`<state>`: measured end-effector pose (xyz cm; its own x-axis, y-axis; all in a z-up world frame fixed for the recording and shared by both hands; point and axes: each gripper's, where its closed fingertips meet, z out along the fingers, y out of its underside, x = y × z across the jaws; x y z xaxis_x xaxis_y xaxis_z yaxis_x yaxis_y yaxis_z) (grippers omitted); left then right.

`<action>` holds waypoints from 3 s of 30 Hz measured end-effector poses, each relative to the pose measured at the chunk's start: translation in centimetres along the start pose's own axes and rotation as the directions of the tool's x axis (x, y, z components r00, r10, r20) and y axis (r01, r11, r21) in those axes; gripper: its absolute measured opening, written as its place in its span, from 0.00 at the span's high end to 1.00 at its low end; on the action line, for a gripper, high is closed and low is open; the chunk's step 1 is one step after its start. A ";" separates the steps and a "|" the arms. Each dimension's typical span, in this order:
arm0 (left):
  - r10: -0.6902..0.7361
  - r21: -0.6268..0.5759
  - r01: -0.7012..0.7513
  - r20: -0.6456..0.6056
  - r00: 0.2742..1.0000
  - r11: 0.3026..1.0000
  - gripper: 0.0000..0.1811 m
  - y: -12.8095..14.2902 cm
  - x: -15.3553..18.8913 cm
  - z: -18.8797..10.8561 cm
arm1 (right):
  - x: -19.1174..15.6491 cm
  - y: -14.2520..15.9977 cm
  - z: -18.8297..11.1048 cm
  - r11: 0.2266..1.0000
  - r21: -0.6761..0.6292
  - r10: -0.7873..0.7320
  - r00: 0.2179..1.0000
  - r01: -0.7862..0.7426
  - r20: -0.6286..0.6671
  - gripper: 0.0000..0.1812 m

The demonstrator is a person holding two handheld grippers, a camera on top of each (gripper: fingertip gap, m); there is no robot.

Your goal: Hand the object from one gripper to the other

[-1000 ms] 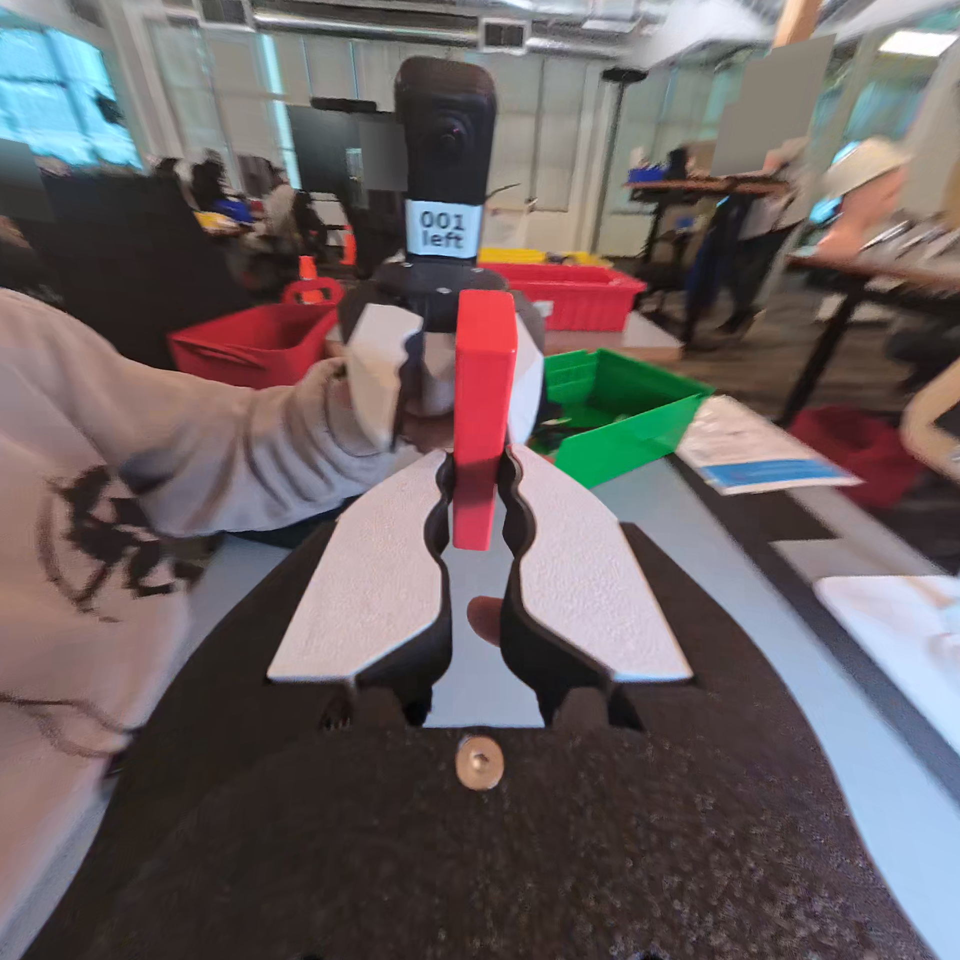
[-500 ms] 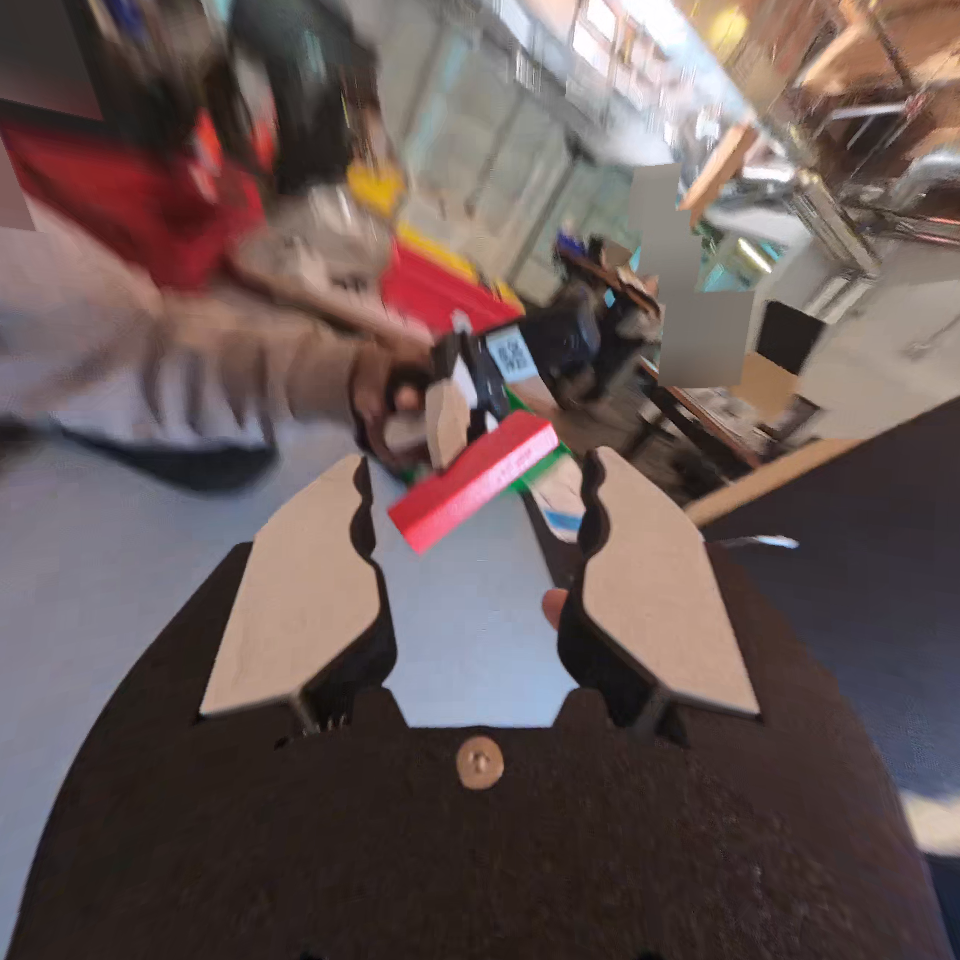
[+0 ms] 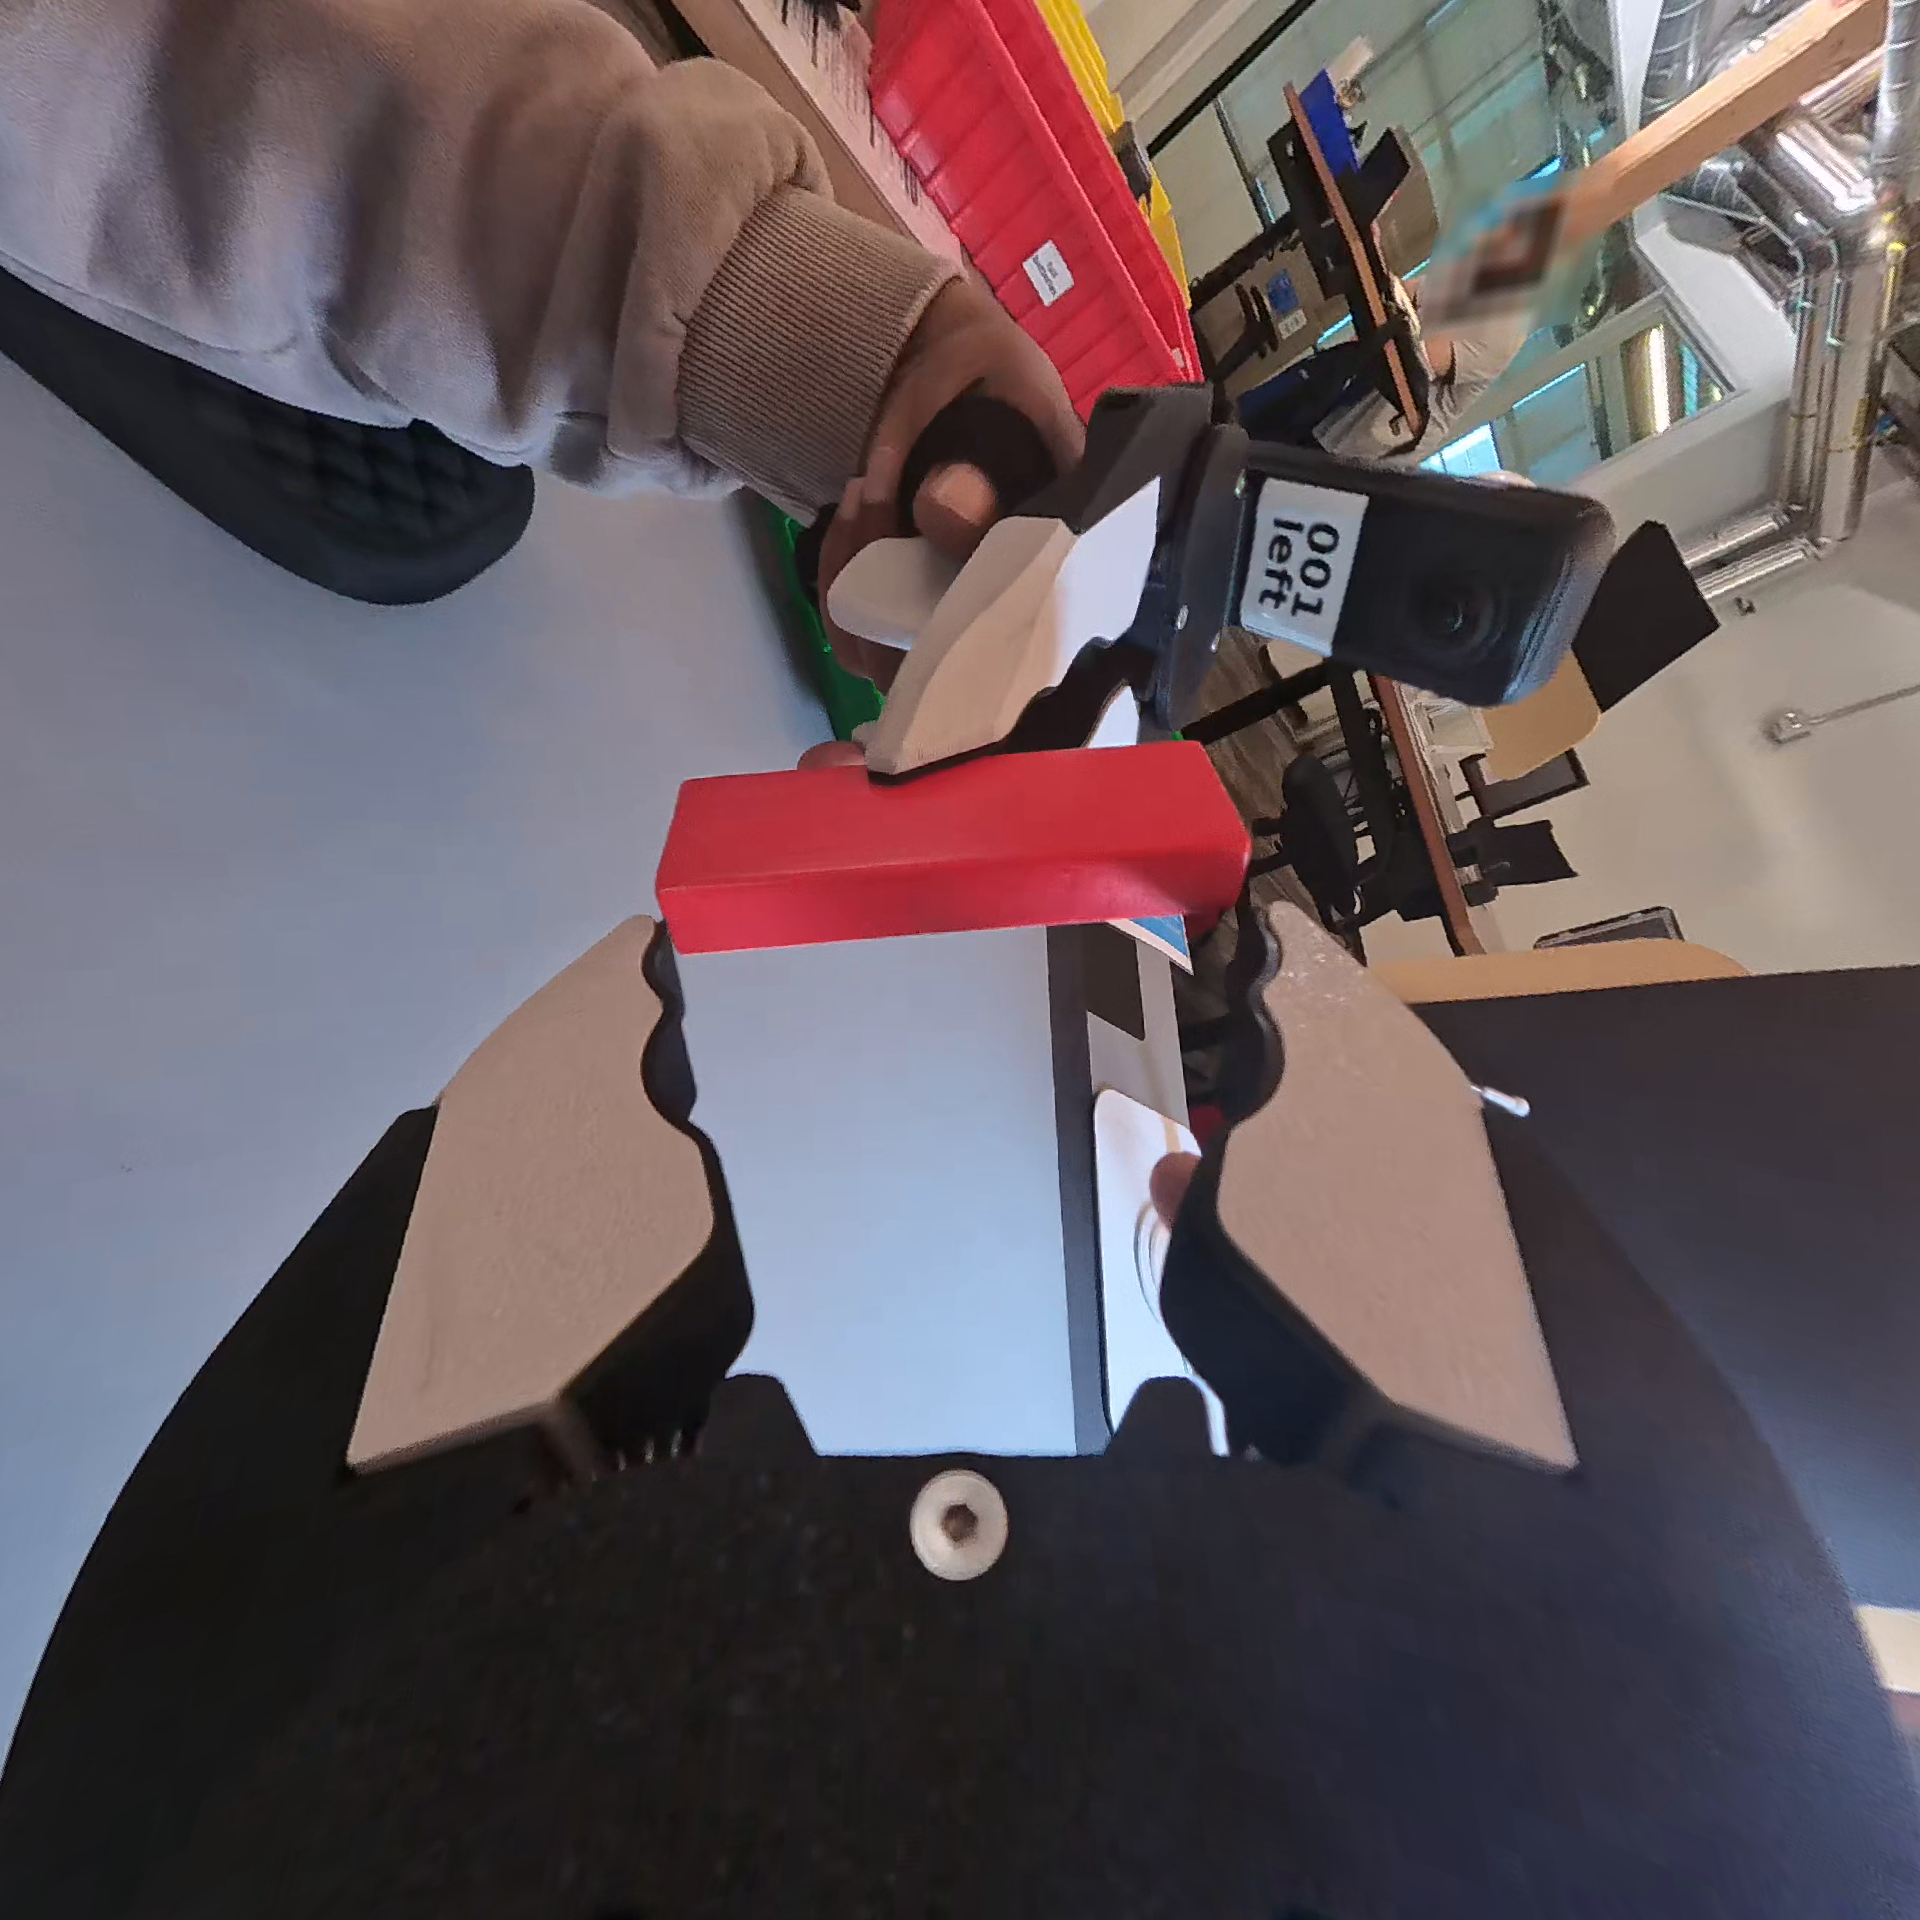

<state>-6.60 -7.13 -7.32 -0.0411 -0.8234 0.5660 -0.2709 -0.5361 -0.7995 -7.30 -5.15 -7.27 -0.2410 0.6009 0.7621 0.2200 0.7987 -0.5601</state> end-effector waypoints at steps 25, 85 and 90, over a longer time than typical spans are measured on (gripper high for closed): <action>0.414 0.145 -0.525 0.459 0.786 0.838 0.67 -5.7 2.5 -6.1 | 7.3 -1.4 -7.3 0.836 0.408 0.423 0.905 -0.367 -0.052 0.42; 0.553 0.009 -0.677 0.569 0.608 0.736 0.46 -6.3 -1.4 2.2 | 3.6 -0.6 -4.7 0.758 0.334 0.492 0.827 -0.560 0.271 0.47; 0.497 0.072 -0.674 0.619 0.608 0.735 0.46 -7.4 -1.1 -1.3 | 5.7 0.4 -7.0 0.719 0.368 0.545 0.807 -0.589 0.227 0.49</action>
<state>-5.79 -2.03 -1.71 0.4352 -0.8826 -0.1776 -0.1023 0.1475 -0.9838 -2.02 -1.65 -0.86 -0.2892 0.9277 0.2361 -0.0479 0.2323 -0.9715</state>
